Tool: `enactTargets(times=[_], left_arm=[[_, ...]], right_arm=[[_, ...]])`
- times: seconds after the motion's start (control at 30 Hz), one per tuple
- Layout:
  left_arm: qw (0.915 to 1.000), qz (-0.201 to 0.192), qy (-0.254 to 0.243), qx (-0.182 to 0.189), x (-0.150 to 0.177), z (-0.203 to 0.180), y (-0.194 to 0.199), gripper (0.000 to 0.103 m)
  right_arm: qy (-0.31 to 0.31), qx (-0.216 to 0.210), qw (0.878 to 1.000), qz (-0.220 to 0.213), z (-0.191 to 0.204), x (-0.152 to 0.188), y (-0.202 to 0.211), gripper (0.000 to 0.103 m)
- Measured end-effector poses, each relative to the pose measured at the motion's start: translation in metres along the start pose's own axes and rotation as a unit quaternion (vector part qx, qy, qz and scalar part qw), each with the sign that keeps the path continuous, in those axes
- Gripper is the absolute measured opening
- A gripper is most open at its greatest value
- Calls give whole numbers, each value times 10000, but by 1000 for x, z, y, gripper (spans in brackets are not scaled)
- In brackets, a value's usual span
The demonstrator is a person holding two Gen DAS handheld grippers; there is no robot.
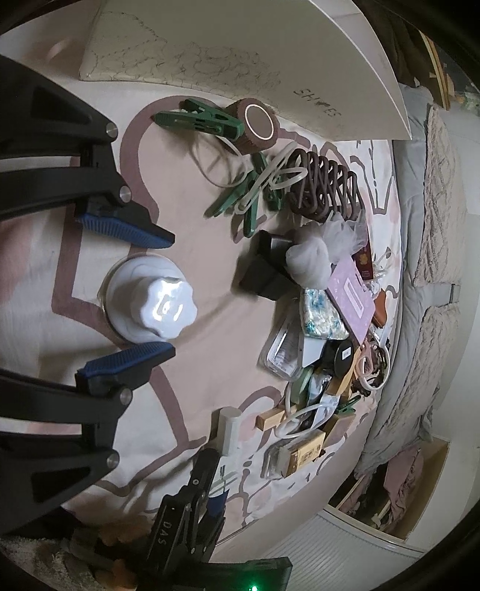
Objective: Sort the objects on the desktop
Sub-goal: 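Close the right tool on the grey holder while the left grasps the white knob base, then carry the grey holder and white knob base with both tools over the box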
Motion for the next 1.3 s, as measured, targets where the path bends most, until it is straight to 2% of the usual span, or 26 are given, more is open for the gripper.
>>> enactTargets(times=[0.33,0.37,0.43,0.47,0.63,0.73,0.87,1.1,1.3], left_arm=[[10000,32,-45,-16,0,0,-2,53],[10000,46,-61,-45,1,0,-3,56],[9998,90,-100,-131,2,0,-4,91],[9998,91,-107,-166,3,0,-5,94],[9997,136,-128,-131,5,-2,-7,94],[9996,168,-118,-177,6,1,-8,85],[9993,181,-259,-224,8,-1,-10,80],[9989,144,-370,-230,9,-5,-11,61],[9993,87,-290,-208,7,-5,-9,57]], right_arm=[[-128,-52,9999,-65,-2,-4,3,68],[-140,-59,9999,-62,-2,-4,3,68],[-131,-53,9999,-67,-2,-4,3,68],[-128,-54,9999,-64,-2,-4,3,68],[-131,-56,9999,-66,-2,-4,3,68],[-133,-55,9999,-64,-2,-4,3,68],[-126,-48,9999,-66,-2,-4,3,68],[-37,22,9999,-133,1,-5,6,68],[-62,15,9997,-220,2,-8,10,68]])
Point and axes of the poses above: each gripper's, at about its wrist camera, not at the fingertips, and y roughly against the way its jaws point, z to its left, x to its underside, the point moved 8 cm from there along -y, roughly the way its jaws point, and after that the axes turned 11 degrees about -z, right-handed, at the moved point
